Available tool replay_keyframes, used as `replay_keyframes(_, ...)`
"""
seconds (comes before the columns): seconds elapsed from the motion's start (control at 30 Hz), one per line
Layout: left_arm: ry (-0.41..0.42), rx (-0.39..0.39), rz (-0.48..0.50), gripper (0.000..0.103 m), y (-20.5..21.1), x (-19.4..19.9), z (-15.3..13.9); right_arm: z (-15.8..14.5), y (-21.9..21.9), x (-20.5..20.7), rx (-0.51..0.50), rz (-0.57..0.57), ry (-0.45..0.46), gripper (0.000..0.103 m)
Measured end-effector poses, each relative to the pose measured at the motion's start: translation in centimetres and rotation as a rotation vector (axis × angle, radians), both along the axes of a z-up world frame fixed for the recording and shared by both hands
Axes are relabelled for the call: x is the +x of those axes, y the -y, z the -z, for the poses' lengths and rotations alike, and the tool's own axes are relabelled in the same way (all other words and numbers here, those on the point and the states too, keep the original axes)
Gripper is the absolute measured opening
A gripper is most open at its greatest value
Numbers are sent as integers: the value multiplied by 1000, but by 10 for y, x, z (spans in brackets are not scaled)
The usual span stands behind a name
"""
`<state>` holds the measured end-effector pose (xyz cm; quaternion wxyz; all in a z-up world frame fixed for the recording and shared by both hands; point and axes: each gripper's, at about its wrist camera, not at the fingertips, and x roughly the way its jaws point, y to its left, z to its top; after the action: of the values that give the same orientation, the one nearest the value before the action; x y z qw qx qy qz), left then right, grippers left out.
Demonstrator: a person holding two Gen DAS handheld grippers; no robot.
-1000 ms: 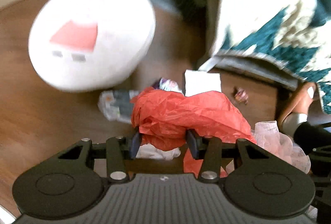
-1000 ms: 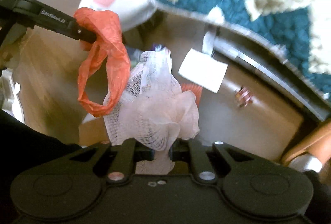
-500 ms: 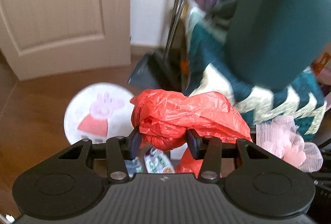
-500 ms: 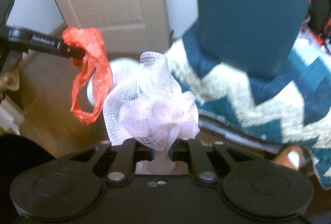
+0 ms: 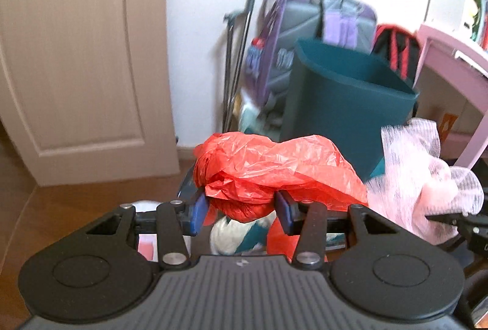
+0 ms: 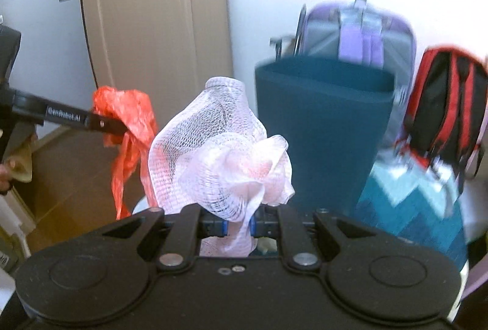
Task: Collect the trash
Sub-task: 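Open left tool over the bin to drop the orange bag while right tool drops the mesh net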
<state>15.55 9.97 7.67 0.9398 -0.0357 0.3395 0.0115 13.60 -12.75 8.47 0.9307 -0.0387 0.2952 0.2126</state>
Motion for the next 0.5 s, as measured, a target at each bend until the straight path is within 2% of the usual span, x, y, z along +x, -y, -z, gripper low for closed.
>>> replay_keyframes(0.17, 65, 24, 37, 46, 33, 12, -38, -42, 14, 11, 6, 36, 98, 11)
replay_keyframes(0.3, 108, 8, 54, 46, 54, 25, -67, -68, 29, 25, 4, 67, 147, 11)
replay_keyframes(0.5, 168, 48, 53, 46, 85, 54, -104, -87, 43, 64, -18, 108, 175, 11)
